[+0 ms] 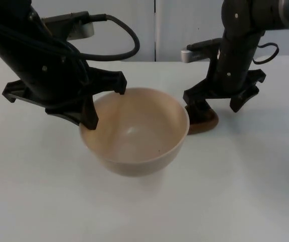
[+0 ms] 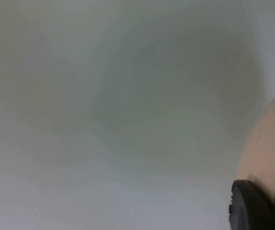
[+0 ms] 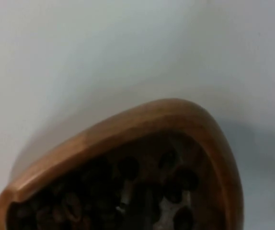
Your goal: Pick up the bowl with the left hand and pour the coffee beans from the cup into the bowl with the right hand.
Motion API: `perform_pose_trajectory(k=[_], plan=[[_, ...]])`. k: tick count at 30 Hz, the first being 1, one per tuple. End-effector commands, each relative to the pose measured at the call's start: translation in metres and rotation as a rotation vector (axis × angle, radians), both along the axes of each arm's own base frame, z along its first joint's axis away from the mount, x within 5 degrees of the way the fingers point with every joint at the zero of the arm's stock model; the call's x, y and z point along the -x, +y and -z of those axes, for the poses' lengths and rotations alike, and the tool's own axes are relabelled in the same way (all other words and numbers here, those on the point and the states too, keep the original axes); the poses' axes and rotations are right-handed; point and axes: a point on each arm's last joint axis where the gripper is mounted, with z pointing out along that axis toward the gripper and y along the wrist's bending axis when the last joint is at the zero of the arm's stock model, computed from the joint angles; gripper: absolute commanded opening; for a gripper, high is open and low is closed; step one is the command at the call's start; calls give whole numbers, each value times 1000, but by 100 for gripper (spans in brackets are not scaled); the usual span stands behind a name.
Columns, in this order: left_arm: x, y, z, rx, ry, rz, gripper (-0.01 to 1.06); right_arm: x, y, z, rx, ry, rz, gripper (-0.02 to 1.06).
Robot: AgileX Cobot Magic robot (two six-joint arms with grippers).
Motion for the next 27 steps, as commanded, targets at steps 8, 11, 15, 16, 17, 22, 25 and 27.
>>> perform_pose_trajectory(k=[8,11,15,16,17,22,25,27], plan=[[1,0,-4,20,-7,-20,0,-2,3,-1,-19,-24,1,40],[0,0,-4,21,-11,-21,0,-2,3,-1,-19,-25,1,30],[0,0,-4,23,-19,-23,0,-2,3,-1,-21,-25,2,20],[0,0,-4,23,-19,-23,0,-2,3,-1,-22,-27,1,15],[0,0,-4,23,-19,-23,0,-2,3,-1,-22,-27,1,15],[0,0,-4,23,-19,-23,0,-2,3,-1,-22,-27,1,0],[0,0,-4,23,-19,-23,0,-2,3,-1,-22,-27,1,0],[0,0,-4,23,-19,-23,0,-3,4,-4,-26,-32,2,0]])
